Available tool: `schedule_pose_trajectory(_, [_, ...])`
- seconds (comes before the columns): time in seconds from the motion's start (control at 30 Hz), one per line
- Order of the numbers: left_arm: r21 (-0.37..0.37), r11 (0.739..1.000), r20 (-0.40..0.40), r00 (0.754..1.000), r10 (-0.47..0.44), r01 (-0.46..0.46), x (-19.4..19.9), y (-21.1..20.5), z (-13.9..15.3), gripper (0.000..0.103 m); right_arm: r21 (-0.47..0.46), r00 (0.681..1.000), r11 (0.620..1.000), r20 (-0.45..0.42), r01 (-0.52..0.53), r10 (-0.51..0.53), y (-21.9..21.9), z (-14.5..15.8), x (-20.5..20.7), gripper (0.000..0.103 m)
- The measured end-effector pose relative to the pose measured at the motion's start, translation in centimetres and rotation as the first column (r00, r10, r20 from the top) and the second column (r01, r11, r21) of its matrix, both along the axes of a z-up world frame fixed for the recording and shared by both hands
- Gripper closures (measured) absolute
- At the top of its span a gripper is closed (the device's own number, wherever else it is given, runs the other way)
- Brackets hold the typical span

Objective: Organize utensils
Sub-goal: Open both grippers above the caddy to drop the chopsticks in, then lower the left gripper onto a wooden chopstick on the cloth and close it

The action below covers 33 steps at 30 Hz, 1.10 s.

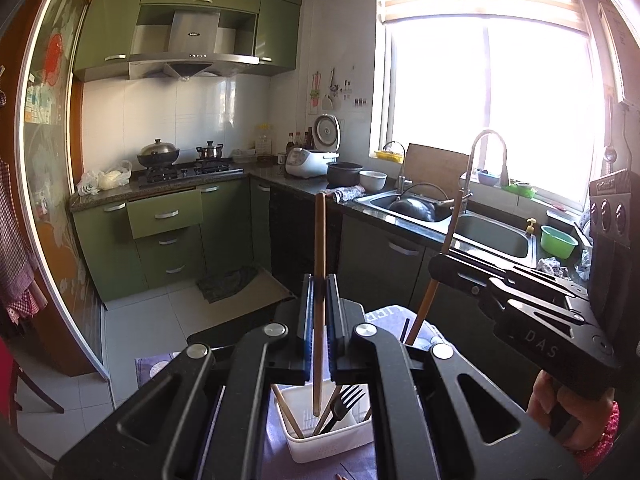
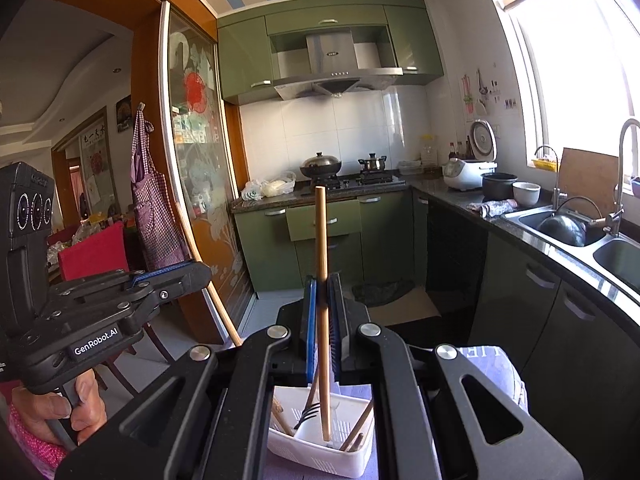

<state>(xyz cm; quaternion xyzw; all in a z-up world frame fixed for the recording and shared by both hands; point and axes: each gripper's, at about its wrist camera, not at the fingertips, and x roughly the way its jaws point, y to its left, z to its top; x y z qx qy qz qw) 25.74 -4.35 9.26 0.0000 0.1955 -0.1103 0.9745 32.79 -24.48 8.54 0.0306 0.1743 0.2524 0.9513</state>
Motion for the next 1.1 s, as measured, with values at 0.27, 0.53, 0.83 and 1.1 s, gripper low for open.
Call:
schedule_pose_trajectory(0.27, [0.038, 0.999, -0.108, 0.994, -0.007, 0.011, 0.7, -0.4, -3.9, 0.097, -0.033, 0.997, 0.999, -0.08, -0.015, 0.012, 0.7, -4.7, 1.6, 0.095])
schedule_pose_trajectory(0.53, [0.034, 0.999, -0.098, 0.995, -0.007, 0.011, -2.5, -0.2, -2.9, 0.094, -0.002, 1.0, 1.0, -0.006, -0.021, 0.021, -0.9, -1.8, -4.3, 0.093])
schedule_pose_trajectory(0.83, [0.007, 1.0, -0.173, 0.985, 0.018, -0.017, -9.9, 0.2, -5.8, 0.08, 0.001, 1.0, 1.0, -0.009, 0.019, -0.019, -5.6, -4.1, -16.0, 0.086])
schedule_pose_trajectory(1.1, [-0.065, 0.996, -0.427, 0.904, 0.035, -0.069, -10.9, -1.4, -15.0, 0.069, -0.009, 0.976, 0.993, -0.185, 0.115, -0.115, -10.7, -12.5, -21.3, 0.086])
